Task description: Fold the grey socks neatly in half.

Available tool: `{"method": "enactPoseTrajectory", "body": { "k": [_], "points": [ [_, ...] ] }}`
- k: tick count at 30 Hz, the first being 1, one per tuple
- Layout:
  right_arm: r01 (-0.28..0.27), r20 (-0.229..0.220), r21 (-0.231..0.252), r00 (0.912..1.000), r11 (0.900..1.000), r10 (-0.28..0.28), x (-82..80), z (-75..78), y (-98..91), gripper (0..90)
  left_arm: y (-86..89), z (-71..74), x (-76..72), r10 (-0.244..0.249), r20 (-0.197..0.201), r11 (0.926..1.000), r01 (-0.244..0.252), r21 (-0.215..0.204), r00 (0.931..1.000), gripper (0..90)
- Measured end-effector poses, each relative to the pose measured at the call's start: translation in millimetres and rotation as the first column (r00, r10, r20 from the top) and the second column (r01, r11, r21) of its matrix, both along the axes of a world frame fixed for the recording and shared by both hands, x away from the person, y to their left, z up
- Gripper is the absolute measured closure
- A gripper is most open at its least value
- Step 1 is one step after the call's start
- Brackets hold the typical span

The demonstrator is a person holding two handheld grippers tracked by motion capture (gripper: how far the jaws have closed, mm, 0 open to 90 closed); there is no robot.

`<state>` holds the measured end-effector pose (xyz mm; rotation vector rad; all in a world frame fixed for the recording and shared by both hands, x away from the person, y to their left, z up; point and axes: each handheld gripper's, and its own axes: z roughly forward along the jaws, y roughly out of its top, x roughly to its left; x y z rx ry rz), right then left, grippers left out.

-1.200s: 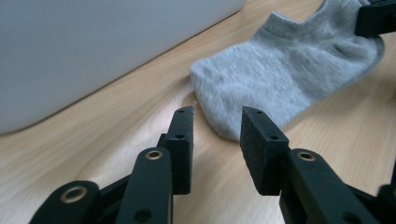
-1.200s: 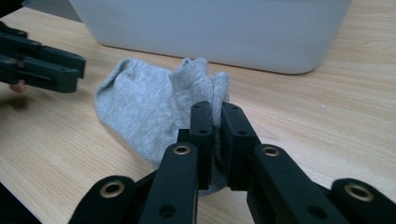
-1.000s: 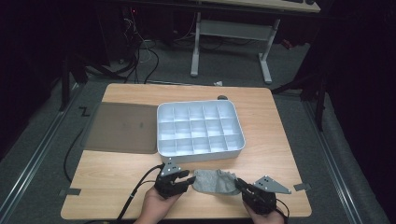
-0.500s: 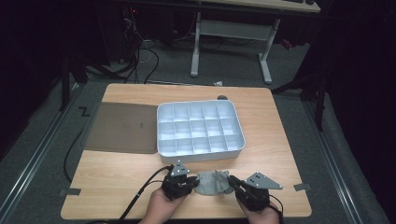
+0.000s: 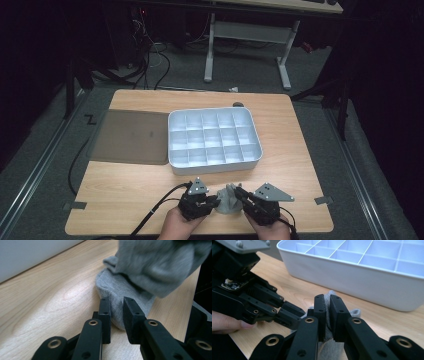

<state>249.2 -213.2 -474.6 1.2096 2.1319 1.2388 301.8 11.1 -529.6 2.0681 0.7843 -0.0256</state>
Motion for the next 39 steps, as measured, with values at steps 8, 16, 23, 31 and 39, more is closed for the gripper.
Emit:
{"method": "enactPoseTrajectory", "body": {
  "k": [8,16,23,31,39],
  "points": [
    [-0.019,-0.045,0.003,0.9988,0.9998,0.019,4.6,-17.1,11.7,84.9,-2.1,-2.3,1.7,-0.012,-0.015,0.9999,0.012,0.006,0.9998,76.8],
    [-0.024,-0.068,-0.003,0.9974,0.9997,0.024,7.8,-30.0,17.6,83.7,27.0,4.7,-1.9,0.012,-0.001,0.9999,-0.012,-0.006,0.9999,64.7],
    [-0.039,-0.079,0.000,0.9961,0.9992,0.039,9.7,-32.6,26.0,74.8,24.9,-1.7,-1.7,0.003,-0.007,1.0000,-0.003,-0.007,1.0000,72.4],
    [-0.046,-0.048,0.033,0.9977,0.9984,0.048,5.7,-17.6,28.4,62.8,24.7,-1.9,-1.7,0.002,0.003,1.0000,-0.002,-0.008,1.0000,73.1],
    [-0.011,0.005,0.026,0.9999,0.9996,0.011,-1.1,-10.0,10.7,79.7,37.8,8.1,-7.8,0.032,0.027,0.9979,-0.030,-0.058,0.9991,75.2]
  ]
}}
